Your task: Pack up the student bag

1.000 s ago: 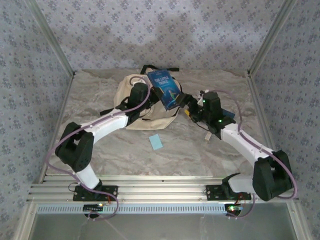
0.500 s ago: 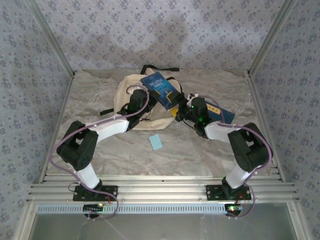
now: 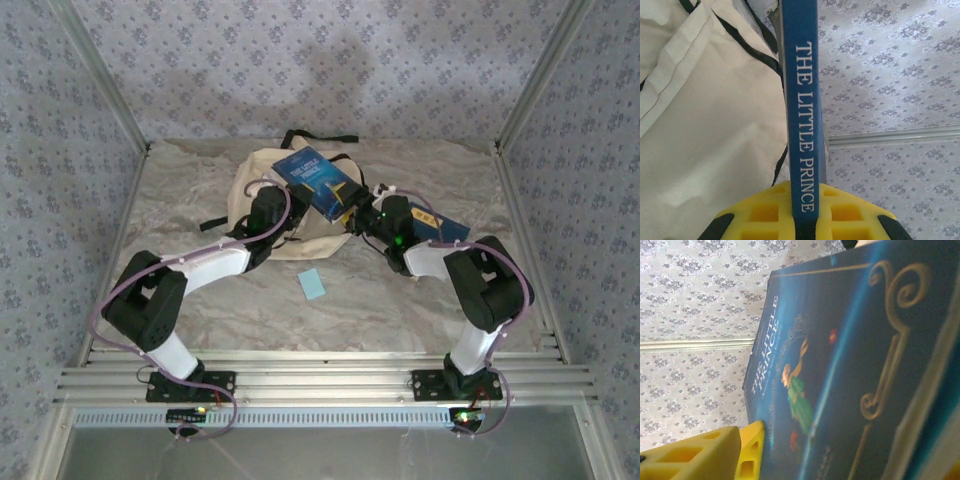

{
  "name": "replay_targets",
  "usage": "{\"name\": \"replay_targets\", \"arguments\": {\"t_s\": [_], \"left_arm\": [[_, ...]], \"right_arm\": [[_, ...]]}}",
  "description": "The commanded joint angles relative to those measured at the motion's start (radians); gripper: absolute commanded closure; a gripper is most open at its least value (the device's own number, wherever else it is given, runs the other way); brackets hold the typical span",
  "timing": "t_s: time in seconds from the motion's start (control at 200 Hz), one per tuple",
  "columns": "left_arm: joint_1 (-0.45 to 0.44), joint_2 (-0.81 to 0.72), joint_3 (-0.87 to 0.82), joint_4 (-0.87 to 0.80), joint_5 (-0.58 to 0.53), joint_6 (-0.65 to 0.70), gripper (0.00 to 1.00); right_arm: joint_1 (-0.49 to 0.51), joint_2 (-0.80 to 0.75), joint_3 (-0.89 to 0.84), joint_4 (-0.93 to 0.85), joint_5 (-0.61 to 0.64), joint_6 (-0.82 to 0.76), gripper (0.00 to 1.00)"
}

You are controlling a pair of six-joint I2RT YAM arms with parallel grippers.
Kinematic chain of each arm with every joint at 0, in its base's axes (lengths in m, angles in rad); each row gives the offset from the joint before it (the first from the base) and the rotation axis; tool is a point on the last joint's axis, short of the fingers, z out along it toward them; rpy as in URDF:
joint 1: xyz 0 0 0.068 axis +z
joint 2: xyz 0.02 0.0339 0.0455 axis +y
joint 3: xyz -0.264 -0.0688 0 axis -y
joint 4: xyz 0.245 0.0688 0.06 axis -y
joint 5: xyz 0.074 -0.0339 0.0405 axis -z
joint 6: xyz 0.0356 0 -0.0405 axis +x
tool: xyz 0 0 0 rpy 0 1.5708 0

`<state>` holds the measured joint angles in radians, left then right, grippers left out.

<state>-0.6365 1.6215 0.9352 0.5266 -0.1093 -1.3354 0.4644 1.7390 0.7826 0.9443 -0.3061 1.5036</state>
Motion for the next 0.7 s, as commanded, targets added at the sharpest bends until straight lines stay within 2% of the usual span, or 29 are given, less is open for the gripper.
{"name": "replay_targets", "arguments": {"t_s": [0.0,0.035,0.125,0.175,0.215,0.225,0.28,0.32,0.37,0.405,0.49,0.605,0.695], "left_arm": [[-0.008,-0.05,-0.004,0.06,0.008,-0.012,1.0],[-0.008,-0.053,-0.005,0.057,0.004,-0.01,1.0],[-0.008,-0.055,-0.009,0.05,-0.001,-0.001,1.0],[-0.007,-0.055,-0.01,0.049,0.0,0.009,1.0],[-0.007,-0.054,-0.005,0.049,0.011,0.03,1.0],[-0.007,-0.053,-0.003,0.047,0.014,0.036,0.97],[-0.007,-0.05,0.016,0.013,0.032,0.064,0.61],[-0.008,-0.049,0.035,-0.033,0.043,0.096,0.39],[-0.009,-0.051,0.059,-0.09,0.054,0.145,0.25],[-0.01,-0.049,0.074,-0.129,0.057,0.188,0.21],[-0.016,-0.04,0.099,-0.193,0.054,0.291,0.2],[-0.027,0.005,0.148,-0.265,0.044,0.417,0.2],[-0.04,0.076,0.247,-0.362,0.07,0.53,0.2]], "right_arm": [[-0.009,0.012,0.046,0.05,0.01,-0.009,0.52],[-0.01,0.011,0.046,0.042,0.01,-0.01,0.59],[-0.014,0.005,0.049,-0.002,0.005,-0.019,0.89],[-0.02,0.001,0.049,-0.021,0.002,-0.026,1.0],[-0.027,-0.005,0.045,-0.036,0.0,-0.034,1.0],[-0.03,-0.007,0.045,-0.038,-0.002,-0.037,1.0],[-0.047,-0.021,0.035,-0.064,-0.01,-0.053,1.0],[-0.069,-0.038,0.025,-0.088,-0.02,-0.068,1.0],[-0.101,-0.063,0.009,-0.127,-0.037,-0.092,1.0],[-0.128,-0.085,-0.001,-0.159,-0.051,-0.112,1.0],[-0.204,-0.156,-0.018,-0.273,-0.087,-0.186,1.0],[-0.317,-0.266,-0.004,-0.501,-0.124,-0.337,1.0],[-0.4,-0.36,0.025,-0.704,-0.122,-0.47,1.0]]}}
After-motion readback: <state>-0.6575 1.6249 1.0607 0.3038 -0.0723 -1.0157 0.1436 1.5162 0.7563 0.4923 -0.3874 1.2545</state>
